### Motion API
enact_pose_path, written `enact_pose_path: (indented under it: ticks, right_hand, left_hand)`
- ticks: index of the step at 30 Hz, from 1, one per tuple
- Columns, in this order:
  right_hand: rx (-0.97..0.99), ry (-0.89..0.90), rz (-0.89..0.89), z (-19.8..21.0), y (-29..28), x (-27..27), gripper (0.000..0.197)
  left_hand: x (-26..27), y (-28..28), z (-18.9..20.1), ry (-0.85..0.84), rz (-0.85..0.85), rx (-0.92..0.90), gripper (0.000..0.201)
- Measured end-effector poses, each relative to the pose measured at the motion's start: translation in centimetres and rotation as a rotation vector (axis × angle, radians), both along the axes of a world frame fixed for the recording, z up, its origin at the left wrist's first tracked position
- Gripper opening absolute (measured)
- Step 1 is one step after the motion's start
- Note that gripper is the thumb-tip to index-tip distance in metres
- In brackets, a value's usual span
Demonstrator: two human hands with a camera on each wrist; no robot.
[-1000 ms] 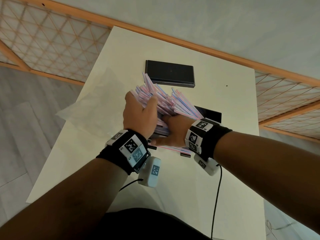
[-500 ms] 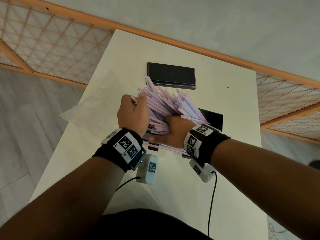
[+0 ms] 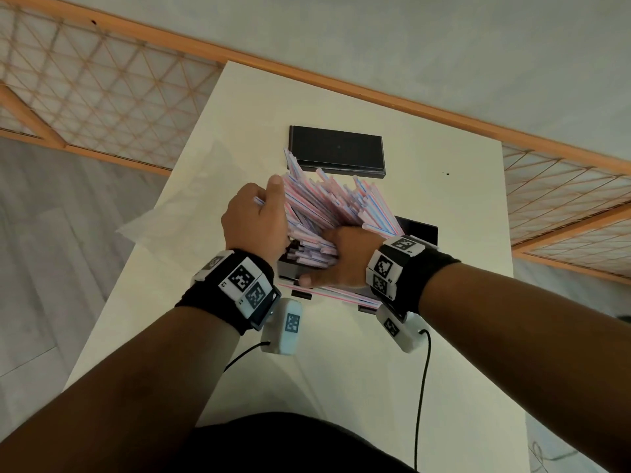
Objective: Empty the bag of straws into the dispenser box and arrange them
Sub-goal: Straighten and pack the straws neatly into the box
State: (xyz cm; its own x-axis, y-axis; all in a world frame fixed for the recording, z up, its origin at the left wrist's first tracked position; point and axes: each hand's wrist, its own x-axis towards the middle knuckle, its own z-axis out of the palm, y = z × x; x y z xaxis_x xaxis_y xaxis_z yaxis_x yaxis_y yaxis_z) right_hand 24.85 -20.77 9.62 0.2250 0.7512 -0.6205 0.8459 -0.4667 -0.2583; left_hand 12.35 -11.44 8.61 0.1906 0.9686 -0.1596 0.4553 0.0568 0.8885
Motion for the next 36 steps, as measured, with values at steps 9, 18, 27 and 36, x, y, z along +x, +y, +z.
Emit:
enact_pose_path:
  ticks: [9, 18, 27, 36]
  right_hand:
    - [-0.052, -0.133, 0.013, 0.6, 0.3, -0.5, 0.072]
    - [0.028, -0.089, 0.068, 0.9, 0.3, -1.7, 0.047]
    - [0.178, -0.106, 0.083, 1.1, -0.1, -2.5, 0.041]
    - [0.293, -0.083, 0.075, 0.3, 0.8, -3.5, 0.04]
  left_hand:
    - [-0.3, -1.3, 0.7, -0.055, -0.053, -0.06, 0.057]
    - [0.9, -3.8, 0.3, 0.068, -0.271, -0.188, 0.094]
    - [0.4, -3.9, -0.8, 0.129, -0.315, -0.089, 0.105]
    - [0.6, -3.6, -0.8, 0.144, -0.31, -0.126, 0.097]
